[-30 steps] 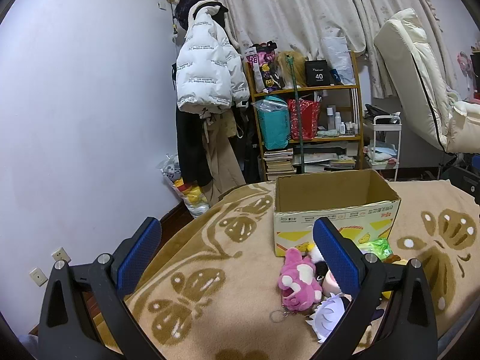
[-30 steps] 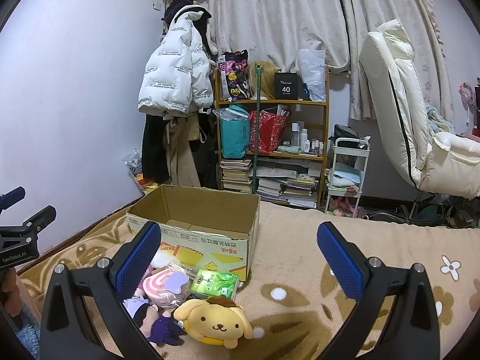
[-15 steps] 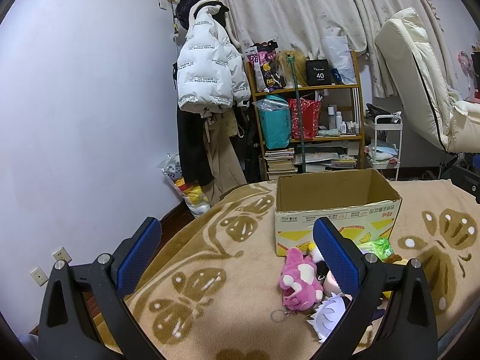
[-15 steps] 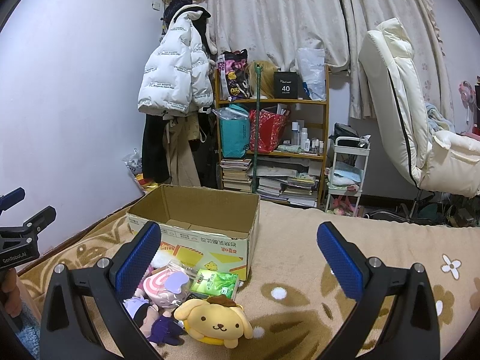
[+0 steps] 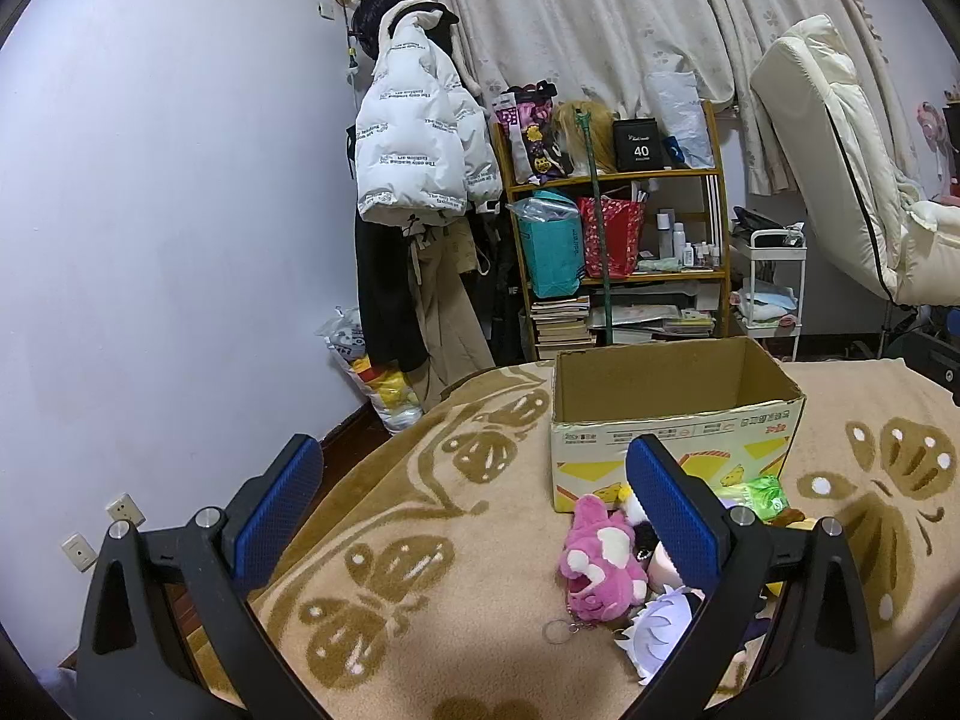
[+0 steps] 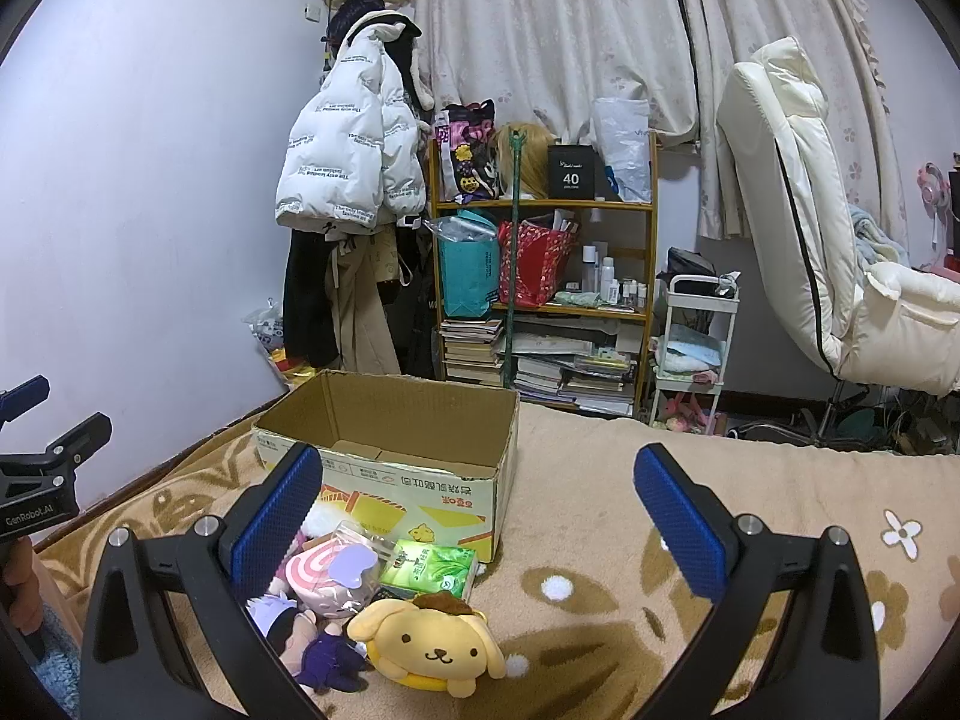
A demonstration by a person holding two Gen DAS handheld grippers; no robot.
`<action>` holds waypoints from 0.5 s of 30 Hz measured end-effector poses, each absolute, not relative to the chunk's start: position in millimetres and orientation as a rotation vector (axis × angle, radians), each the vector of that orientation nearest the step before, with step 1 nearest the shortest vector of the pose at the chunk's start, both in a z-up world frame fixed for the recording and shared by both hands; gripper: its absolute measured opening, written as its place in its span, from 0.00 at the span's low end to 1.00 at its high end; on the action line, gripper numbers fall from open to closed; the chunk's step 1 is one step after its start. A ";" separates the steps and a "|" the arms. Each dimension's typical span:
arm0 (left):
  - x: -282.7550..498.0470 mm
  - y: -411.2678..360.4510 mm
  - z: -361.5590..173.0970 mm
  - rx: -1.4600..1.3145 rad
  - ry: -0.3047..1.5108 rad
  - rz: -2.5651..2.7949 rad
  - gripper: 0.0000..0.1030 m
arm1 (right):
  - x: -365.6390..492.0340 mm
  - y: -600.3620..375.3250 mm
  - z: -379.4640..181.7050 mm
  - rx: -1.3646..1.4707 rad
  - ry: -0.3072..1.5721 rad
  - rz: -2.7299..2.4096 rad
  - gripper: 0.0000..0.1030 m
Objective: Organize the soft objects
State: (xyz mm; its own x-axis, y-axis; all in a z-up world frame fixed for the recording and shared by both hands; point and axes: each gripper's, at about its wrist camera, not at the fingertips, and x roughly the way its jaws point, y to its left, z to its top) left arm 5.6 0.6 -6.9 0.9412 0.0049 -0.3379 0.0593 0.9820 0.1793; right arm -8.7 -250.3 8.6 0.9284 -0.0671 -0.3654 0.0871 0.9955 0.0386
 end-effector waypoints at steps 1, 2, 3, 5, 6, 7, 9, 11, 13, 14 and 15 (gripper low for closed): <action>6.0 1.2 -7.3 0.190 0.344 -0.027 0.97 | -9.0 -250.5 8.6 0.054 0.372 -0.080 1.00; 5.8 1.0 -6.9 0.188 0.345 -0.031 0.97 | -9.1 -250.7 8.7 0.054 0.372 -0.079 1.00; 6.1 1.4 -7.1 0.189 0.344 -0.030 0.97 | -9.0 -250.6 8.8 0.054 0.372 -0.079 1.00; 5.8 1.0 -7.1 0.189 0.345 -0.031 0.97 | -8.9 -250.7 9.0 0.053 0.372 -0.079 1.00; 6.0 1.4 -7.3 0.189 0.345 -0.030 0.97 | -9.0 -250.7 9.2 0.053 0.372 -0.078 1.00; 5.8 0.8 -7.1 0.189 0.344 -0.029 0.97 | -8.8 -250.5 9.2 0.053 0.373 -0.078 1.00; 5.8 0.5 -7.1 0.189 0.345 -0.029 0.97 | -9.1 -250.3 9.2 0.053 0.372 -0.078 1.00; 5.8 0.7 -7.2 0.190 0.345 -0.030 0.97 | -8.8 -249.9 9.2 0.053 0.372 -0.078 1.00; 5.8 0.9 -7.5 0.190 0.344 -0.030 0.97 | -9.0 -249.6 9.2 0.053 0.372 -0.078 1.00; 5.8 0.5 -7.3 0.190 0.344 -0.030 0.97 | -8.8 -249.4 9.3 0.053 0.372 -0.078 1.00; 5.8 0.3 -7.2 0.190 0.345 -0.030 0.97 | -9.2 -249.5 9.2 0.054 0.372 -0.079 1.00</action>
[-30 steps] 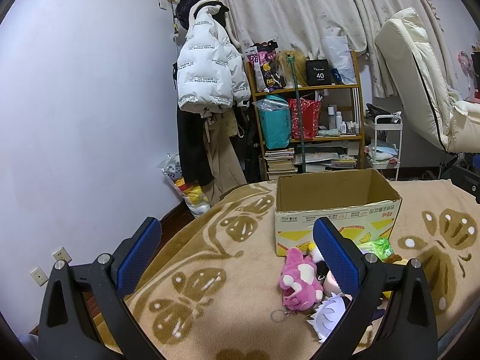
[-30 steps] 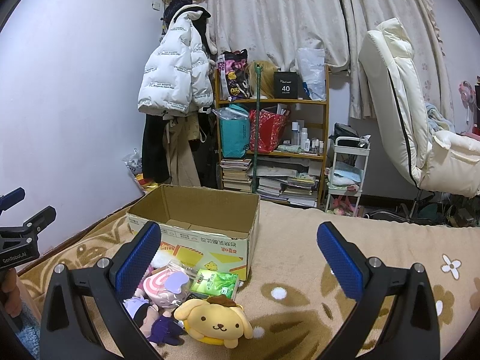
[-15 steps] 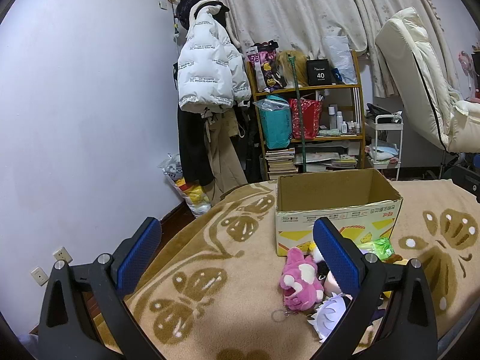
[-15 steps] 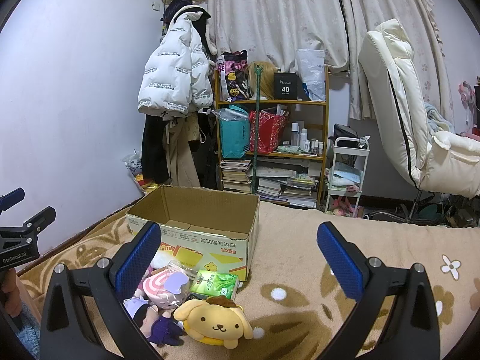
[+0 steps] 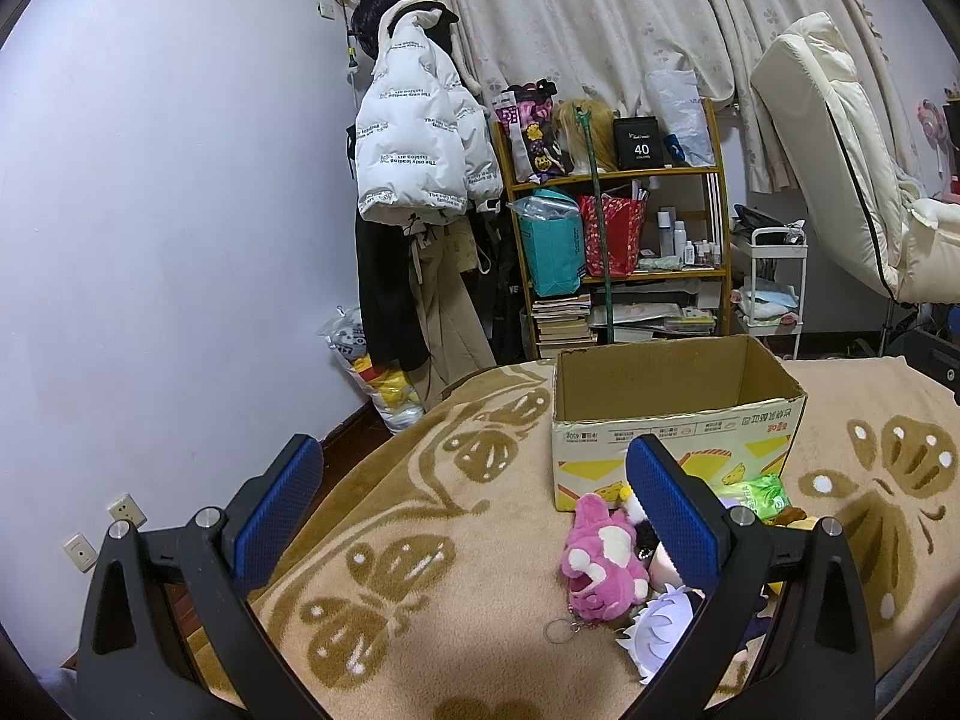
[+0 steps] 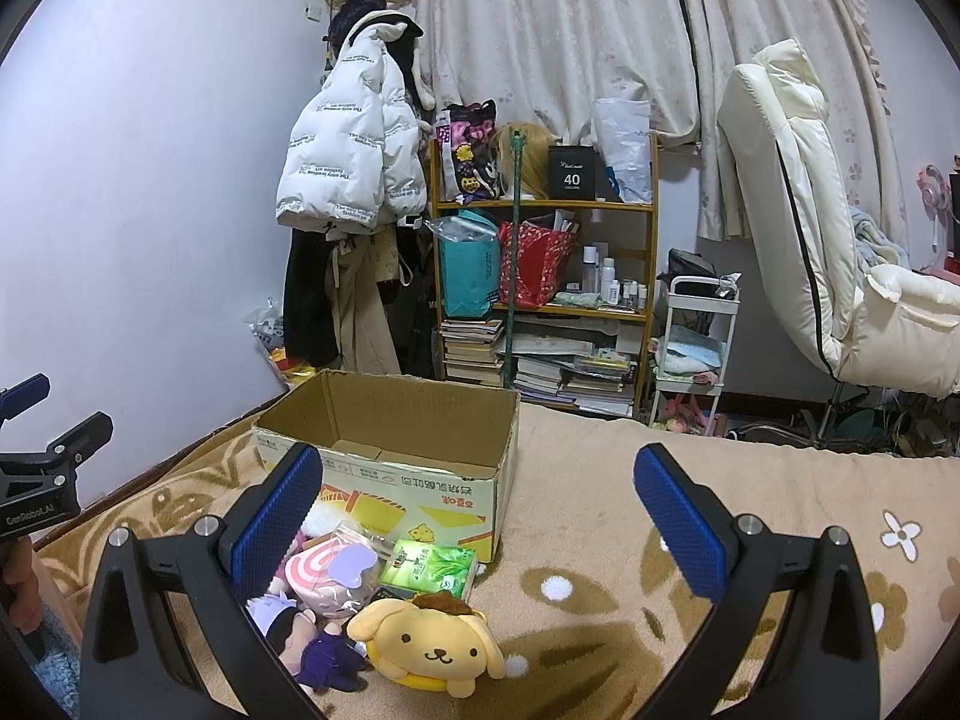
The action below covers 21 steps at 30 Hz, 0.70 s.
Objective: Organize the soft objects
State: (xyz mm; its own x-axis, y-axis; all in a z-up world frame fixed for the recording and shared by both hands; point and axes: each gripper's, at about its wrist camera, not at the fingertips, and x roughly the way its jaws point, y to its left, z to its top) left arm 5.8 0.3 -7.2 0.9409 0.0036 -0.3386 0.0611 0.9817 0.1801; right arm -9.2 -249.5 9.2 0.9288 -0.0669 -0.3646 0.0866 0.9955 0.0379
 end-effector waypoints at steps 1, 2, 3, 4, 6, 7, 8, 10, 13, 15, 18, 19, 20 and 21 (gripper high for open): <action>5.8 0.4 -7.3 0.190 0.345 -0.029 0.97 | -9.1 -249.3 9.2 0.054 0.371 -0.079 1.00; 5.8 0.3 -7.4 0.190 0.346 -0.029 0.97 | -9.1 -249.3 9.2 0.053 0.372 -0.079 1.00; 6.0 0.5 -7.6 0.191 0.347 -0.029 0.97 | -8.6 -249.2 9.2 0.054 0.372 -0.079 1.00; 6.0 1.0 -7.7 0.191 0.347 -0.028 0.97 | -9.0 -249.3 9.2 0.054 0.372 -0.079 1.00; 6.1 1.8 -8.1 0.190 0.346 -0.029 0.97 | -9.2 -249.4 9.3 0.054 0.372 -0.079 1.00; 6.4 1.9 -8.3 0.190 0.345 -0.029 0.97 | -9.0 -249.3 9.3 0.054 0.372 -0.079 1.00; 6.3 1.0 -7.8 0.191 0.346 -0.028 0.97 | -9.1 -249.5 9.2 0.053 0.372 -0.079 1.00; 6.6 1.5 -8.1 0.191 0.347 -0.028 0.97 | -9.1 -249.4 9.3 0.053 0.372 -0.079 1.00; 6.6 1.2 -8.1 0.191 0.346 -0.028 0.97 | -8.9 -249.0 8.7 0.053 0.372 -0.079 1.00; 6.3 0.7 -7.6 0.192 0.347 -0.029 0.97 | -8.9 -248.8 8.2 0.053 0.372 -0.078 1.00; 7.3 2.2 -9.1 0.196 0.351 -0.028 0.97 | -8.7 -248.2 7.5 0.052 0.370 -0.081 1.00; 7.9 3.4 -9.7 0.196 0.352 -0.028 0.97 | -9.4 -249.1 10.3 0.050 0.368 -0.083 1.00; 7.9 3.7 -9.8 0.196 0.351 -0.027 0.97 | -10.6 -250.2 13.1 0.050 0.368 -0.082 1.00; 7.9 3.5 -9.8 0.196 0.351 -0.027 0.97 | -10.7 -250.2 13.1 0.052 0.369 -0.081 1.00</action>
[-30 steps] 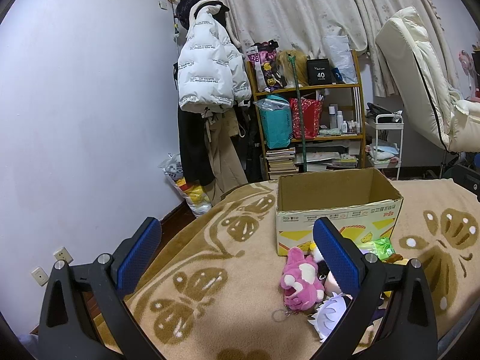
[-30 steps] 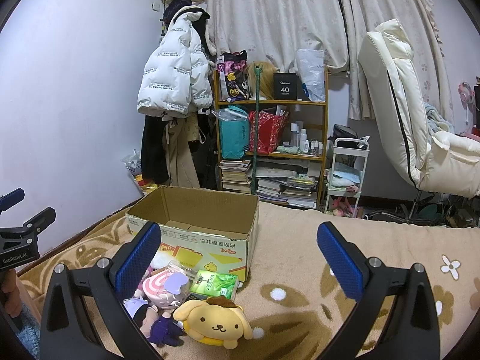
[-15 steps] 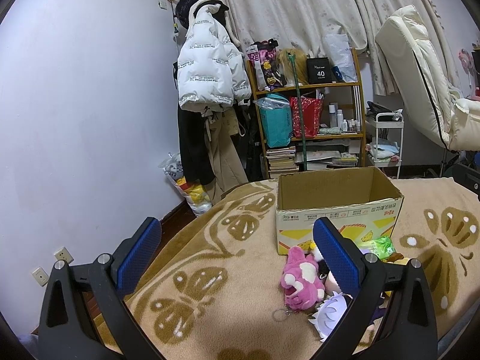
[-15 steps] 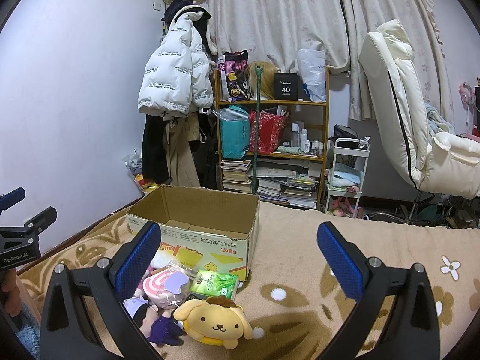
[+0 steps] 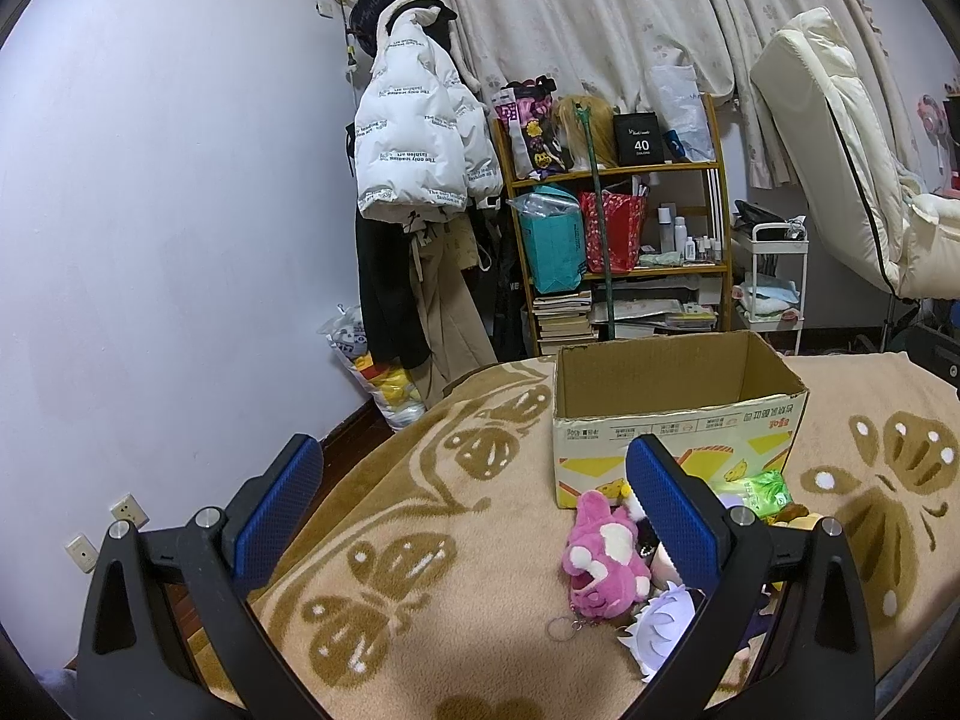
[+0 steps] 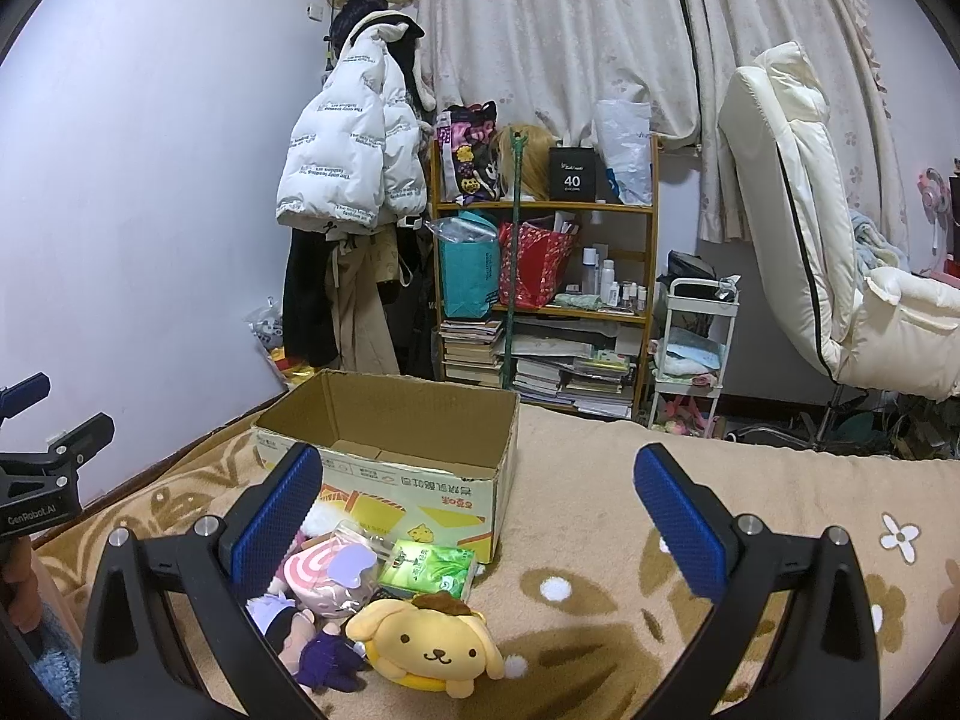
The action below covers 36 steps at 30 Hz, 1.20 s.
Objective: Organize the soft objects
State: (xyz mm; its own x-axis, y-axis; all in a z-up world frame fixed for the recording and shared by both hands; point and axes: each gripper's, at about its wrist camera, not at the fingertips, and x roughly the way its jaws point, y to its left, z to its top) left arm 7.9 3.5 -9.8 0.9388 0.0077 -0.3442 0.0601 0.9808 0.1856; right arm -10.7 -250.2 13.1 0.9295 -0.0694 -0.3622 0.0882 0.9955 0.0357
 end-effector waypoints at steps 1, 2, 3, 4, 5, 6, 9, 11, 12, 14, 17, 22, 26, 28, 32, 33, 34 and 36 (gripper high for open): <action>8.1 3.9 -10.0 0.195 0.351 -0.027 0.97 | -10.6 -250.2 13.5 0.052 0.369 -0.081 1.00; 8.1 3.7 -9.9 0.195 0.352 -0.027 0.97 | -10.5 -249.9 13.0 0.050 0.370 -0.083 1.00; 8.2 3.9 -10.0 0.196 0.352 -0.027 0.97 | -10.5 -250.1 14.3 0.049 0.370 -0.083 1.00; 8.2 4.2 -10.2 0.196 0.352 -0.026 0.97 | -10.5 -250.0 13.3 0.051 0.370 -0.082 1.00; 7.9 3.5 -9.9 0.196 0.352 -0.027 0.97 | -10.6 -249.8 12.8 0.051 0.369 -0.082 1.00; 8.3 4.2 -10.3 0.196 0.352 -0.027 0.97 | -10.4 -249.6 12.6 0.051 0.369 -0.083 1.00; 9.3 5.3 -11.7 0.197 0.356 -0.026 0.97 | -10.4 -249.4 12.4 0.050 0.370 -0.083 1.00; 14.3 6.3 -17.4 0.199 0.365 -0.021 0.97 | -10.4 -249.4 12.5 0.051 0.370 -0.082 1.00; 15.0 6.7 -18.3 0.200 0.368 -0.019 0.97 | -10.7 -249.8 14.1 0.051 0.369 -0.082 1.00; 16.4 7.3 -19.3 0.201 0.374 -0.014 0.97 | -10.2 -249.5 12.6 0.050 0.370 -0.081 1.00; 16.7 6.7 -19.5 0.205 0.383 -0.009 0.97 | -10.0 -249.6 12.8 0.050 0.370 -0.081 1.00; 16.2 6.3 -20.5 0.213 0.391 -0.007 0.97 | -10.3 -250.1 14.7 0.050 0.370 -0.081 1.00; 18.1 3.3 -20.3 0.218 0.399 -0.006 0.97 | -8.9 -250.0 13.8 0.050 0.377 -0.081 1.00; 21.1 2.4 -22.4 0.225 0.413 -0.007 0.97 | -8.1 -251.3 12.6 0.051 0.386 -0.081 1.00; 30.1 -3.2 -26.8 0.238 0.464 -0.019 0.97 | 3.0 -249.4 -2.3 0.038 0.455 -0.105 1.00; 34.4 -3.8 -28.6 0.236 0.482 -0.030 0.97 | 5.0 -250.2 -4.4 0.041 0.470 -0.104 1.00; 36.7 -5.5 -29.5 0.236 0.490 -0.033 0.97 | 7.8 -251.4 -5.9 0.045 0.483 -0.103 1.00; 43.1 -7.6 -31.3 0.234 0.503 -0.040 0.97 | 12.8 -253.3 -10.5 0.054 0.501 -0.099 1.00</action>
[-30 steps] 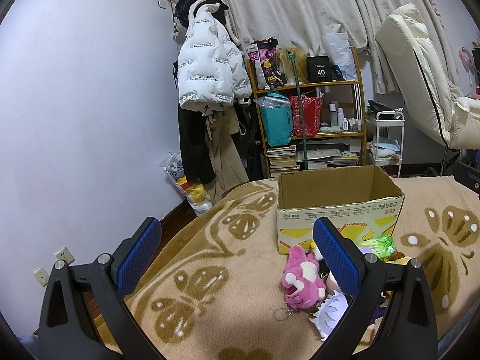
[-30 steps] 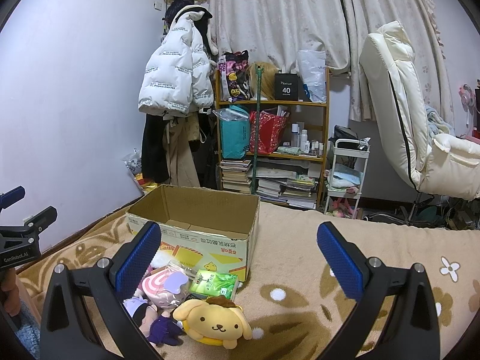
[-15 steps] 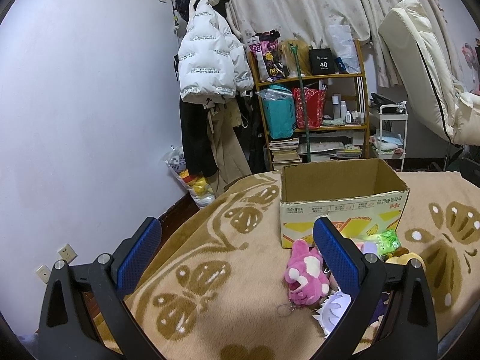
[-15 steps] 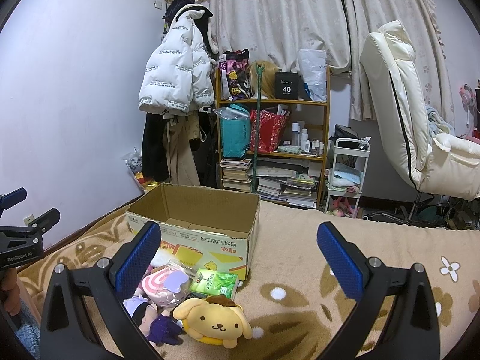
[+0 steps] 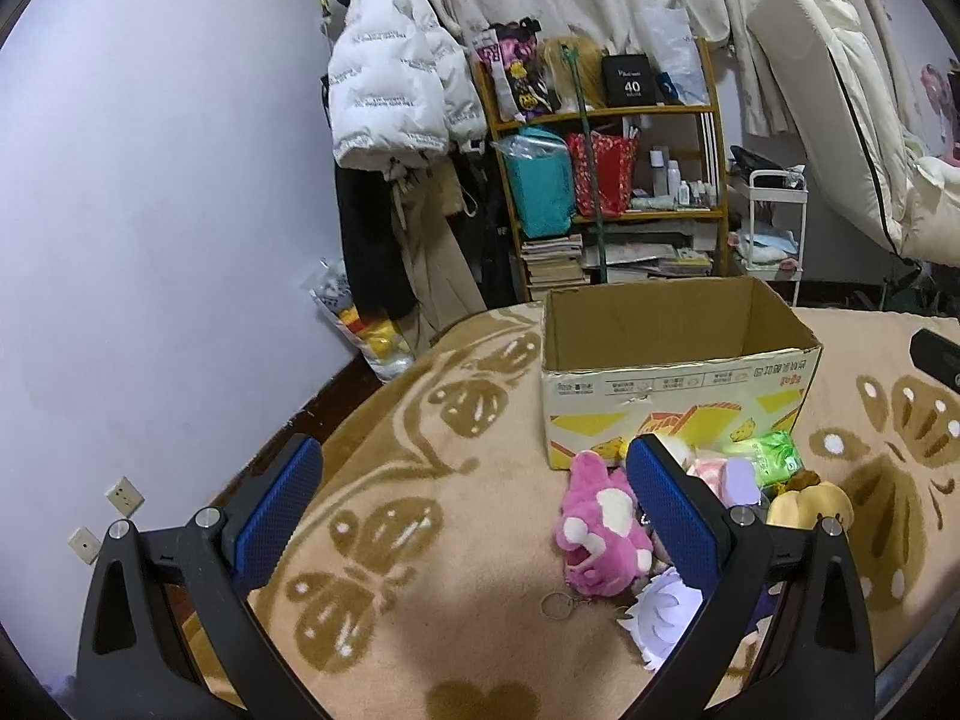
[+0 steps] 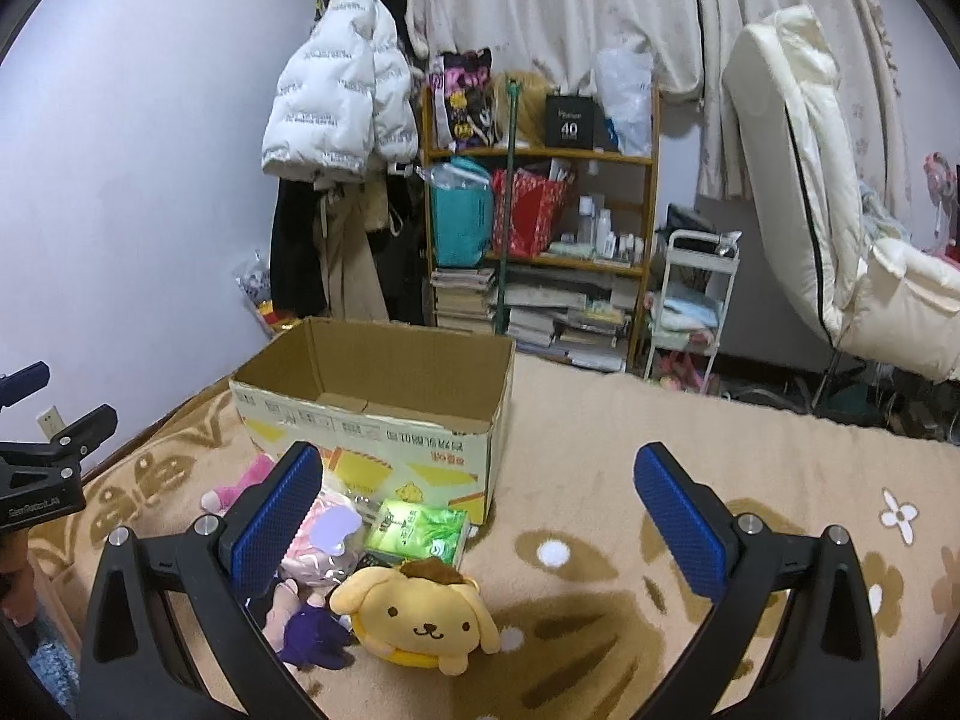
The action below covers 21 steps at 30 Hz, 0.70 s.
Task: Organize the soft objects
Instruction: 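Lower the right tool onto the yellow dog plush while the left tool lowers onto the pink bear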
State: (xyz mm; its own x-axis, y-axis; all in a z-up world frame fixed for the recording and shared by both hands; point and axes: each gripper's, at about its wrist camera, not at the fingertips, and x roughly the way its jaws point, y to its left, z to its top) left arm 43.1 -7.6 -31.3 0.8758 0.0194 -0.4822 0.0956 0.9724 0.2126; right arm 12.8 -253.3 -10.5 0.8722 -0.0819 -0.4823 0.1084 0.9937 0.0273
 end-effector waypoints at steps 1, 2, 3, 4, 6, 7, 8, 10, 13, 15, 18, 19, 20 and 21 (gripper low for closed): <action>46.1 -9.0 -31.9 0.233 0.509 -0.041 0.97 | 14.5 -254.1 -12.4 0.058 0.509 -0.096 1.00; 49.7 -9.9 -32.6 0.232 0.515 -0.042 0.97 | 17.4 -254.9 -14.6 0.061 0.518 -0.094 1.00; 53.6 -10.8 -33.7 0.230 0.526 -0.046 0.97 | 19.2 -255.5 -16.4 0.063 0.528 -0.092 1.00; 58.1 -11.4 -35.9 0.228 0.547 -0.053 0.97 | 21.7 -255.5 -19.2 0.064 0.538 -0.091 1.00; 65.5 -12.6 -39.8 0.227 0.580 -0.062 0.97 | 27.6 -256.1 -25.0 0.074 0.566 -0.083 1.00; 69.1 -13.4 -42.2 0.227 0.598 -0.067 0.97 | 30.7 -256.6 -27.7 0.083 0.582 -0.078 1.00; 73.0 -14.6 -44.8 0.228 0.618 -0.075 0.97 | 33.7 -256.1 -29.4 0.091 0.597 -0.072 1.00; 79.1 -16.6 -50.0 0.228 0.647 -0.085 0.97 | 40.4 -257.9 -35.1 0.113 0.632 -0.067 1.00; 90.7 -19.5 -58.9 0.216 0.704 -0.104 0.97 | 51.0 -260.4 -46.2 0.154 0.696 -0.050 1.00; 98.7 -21.3 -65.7 0.213 0.743 -0.101 0.97 | 56.1 -261.0 -53.1 0.164 0.736 -0.048 1.00; 110.4 -22.3 -74.9 0.194 0.798 -0.114 0.97 | 63.2 -260.5 -63.2 0.159 0.786 -0.050 1.00; 113.6 -22.2 -78.1 0.186 0.817 -0.116 0.97 | 65.5 -260.1 -67.1 0.156 0.804 -0.052 1.00; 117.3 -22.1 -81.6 0.180 0.838 -0.115 0.97 | 67.9 -259.6 -71.1 0.156 0.818 -0.051 1.00; 120.2 -21.5 -85.1 0.175 0.856 -0.112 0.97 | 69.9 -259.5 -75.1 0.157 0.839 -0.048 1.00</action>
